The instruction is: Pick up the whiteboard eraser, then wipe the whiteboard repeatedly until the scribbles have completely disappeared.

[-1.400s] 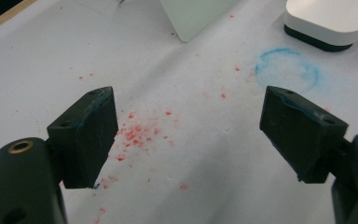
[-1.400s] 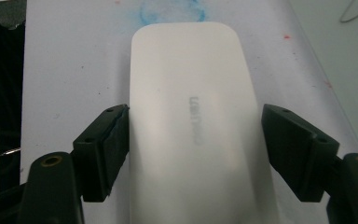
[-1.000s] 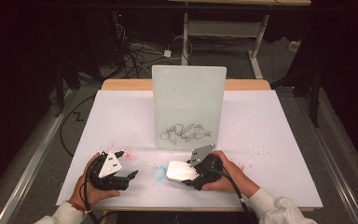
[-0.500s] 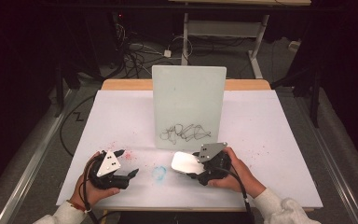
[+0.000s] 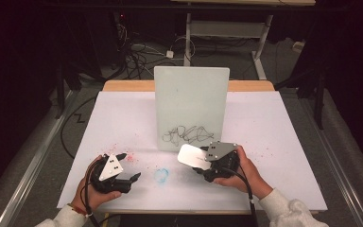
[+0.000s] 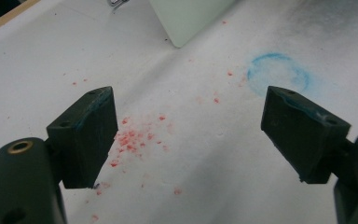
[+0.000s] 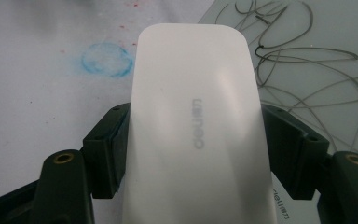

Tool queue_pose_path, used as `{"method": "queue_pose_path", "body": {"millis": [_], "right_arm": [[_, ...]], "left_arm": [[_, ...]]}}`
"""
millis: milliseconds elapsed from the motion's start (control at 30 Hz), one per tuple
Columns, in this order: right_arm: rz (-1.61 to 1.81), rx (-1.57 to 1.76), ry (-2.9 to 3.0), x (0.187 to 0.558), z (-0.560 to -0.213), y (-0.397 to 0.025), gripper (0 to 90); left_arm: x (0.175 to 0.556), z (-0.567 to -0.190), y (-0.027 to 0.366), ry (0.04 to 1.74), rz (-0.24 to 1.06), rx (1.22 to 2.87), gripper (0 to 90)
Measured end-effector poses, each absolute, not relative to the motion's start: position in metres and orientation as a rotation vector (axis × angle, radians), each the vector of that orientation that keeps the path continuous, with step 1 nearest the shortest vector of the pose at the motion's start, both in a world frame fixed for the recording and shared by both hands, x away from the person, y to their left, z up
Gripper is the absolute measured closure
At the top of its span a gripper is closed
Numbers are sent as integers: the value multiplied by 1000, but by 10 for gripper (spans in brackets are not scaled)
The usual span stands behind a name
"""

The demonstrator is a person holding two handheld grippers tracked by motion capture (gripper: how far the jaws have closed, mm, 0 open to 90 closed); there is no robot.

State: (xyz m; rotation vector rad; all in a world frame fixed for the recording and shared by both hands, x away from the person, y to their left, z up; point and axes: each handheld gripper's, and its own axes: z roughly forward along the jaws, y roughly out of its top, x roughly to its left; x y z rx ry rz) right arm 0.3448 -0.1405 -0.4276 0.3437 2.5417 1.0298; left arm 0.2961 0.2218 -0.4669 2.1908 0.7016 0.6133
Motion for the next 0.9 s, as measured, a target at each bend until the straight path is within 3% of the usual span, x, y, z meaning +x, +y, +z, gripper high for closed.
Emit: {"method": "queue_pose_path", "body": {"millis": [900], "right_arm": [[800, 339, 2184, 353, -427, -163, 309]], "left_arm": [[292, -468, 220, 700, 619, 2221, 185]]}}
